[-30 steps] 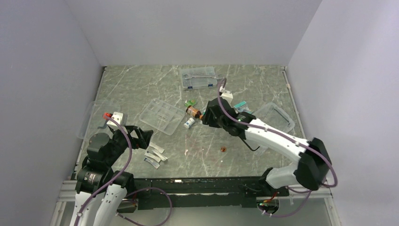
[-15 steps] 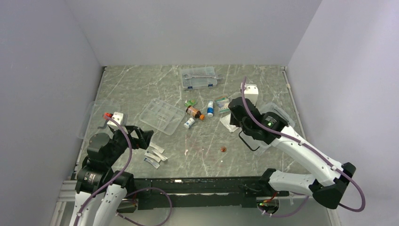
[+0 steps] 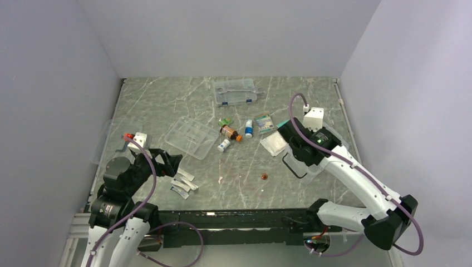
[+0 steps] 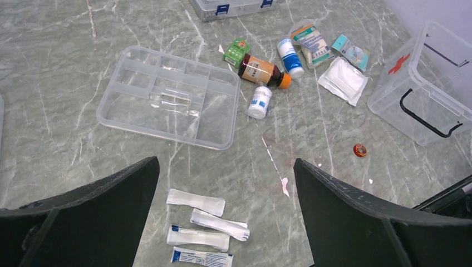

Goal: Organize the medicine kit

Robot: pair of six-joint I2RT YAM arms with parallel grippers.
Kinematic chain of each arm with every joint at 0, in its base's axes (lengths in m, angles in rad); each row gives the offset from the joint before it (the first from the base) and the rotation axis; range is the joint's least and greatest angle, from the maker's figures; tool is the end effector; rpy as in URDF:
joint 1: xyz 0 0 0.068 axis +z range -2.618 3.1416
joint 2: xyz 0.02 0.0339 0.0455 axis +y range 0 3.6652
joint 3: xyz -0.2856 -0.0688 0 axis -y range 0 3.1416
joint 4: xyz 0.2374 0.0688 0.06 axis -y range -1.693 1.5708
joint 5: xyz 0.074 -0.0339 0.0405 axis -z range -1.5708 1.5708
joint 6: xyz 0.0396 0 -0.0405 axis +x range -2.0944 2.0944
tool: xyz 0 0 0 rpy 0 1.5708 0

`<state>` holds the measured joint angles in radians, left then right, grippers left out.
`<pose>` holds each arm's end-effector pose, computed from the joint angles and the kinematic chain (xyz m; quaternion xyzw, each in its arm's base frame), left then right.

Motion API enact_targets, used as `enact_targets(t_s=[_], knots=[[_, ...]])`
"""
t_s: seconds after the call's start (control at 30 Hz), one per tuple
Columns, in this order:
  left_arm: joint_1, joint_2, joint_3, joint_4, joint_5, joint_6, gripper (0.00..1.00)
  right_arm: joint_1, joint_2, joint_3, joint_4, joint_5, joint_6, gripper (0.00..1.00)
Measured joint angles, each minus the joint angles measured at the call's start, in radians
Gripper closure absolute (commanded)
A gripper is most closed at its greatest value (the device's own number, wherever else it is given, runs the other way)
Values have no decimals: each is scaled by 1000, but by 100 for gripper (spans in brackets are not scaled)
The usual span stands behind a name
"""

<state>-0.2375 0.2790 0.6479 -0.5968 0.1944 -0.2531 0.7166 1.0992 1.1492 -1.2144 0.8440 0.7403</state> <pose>0.0518 -0.0204 0.3082 0.0543 0.7797 -0.2241 0.5822 0.1431 0.0854 0.3476 0.0932 0.8925 -0.1768 0.4044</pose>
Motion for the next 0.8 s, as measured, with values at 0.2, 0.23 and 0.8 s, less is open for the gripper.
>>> enact_targets(t_s=[0.2, 0.23, 0.8], knots=[[-9, 0, 0, 0, 0, 0, 1, -147, 0, -77, 19, -40, -42, 100], [-9, 0, 0, 0, 0, 0, 1, -158, 1, -79, 27, -50, -50, 100], [-25, 0, 0, -1, -1, 0, 1, -285, 153, -162, 187, -268, -121, 100]])
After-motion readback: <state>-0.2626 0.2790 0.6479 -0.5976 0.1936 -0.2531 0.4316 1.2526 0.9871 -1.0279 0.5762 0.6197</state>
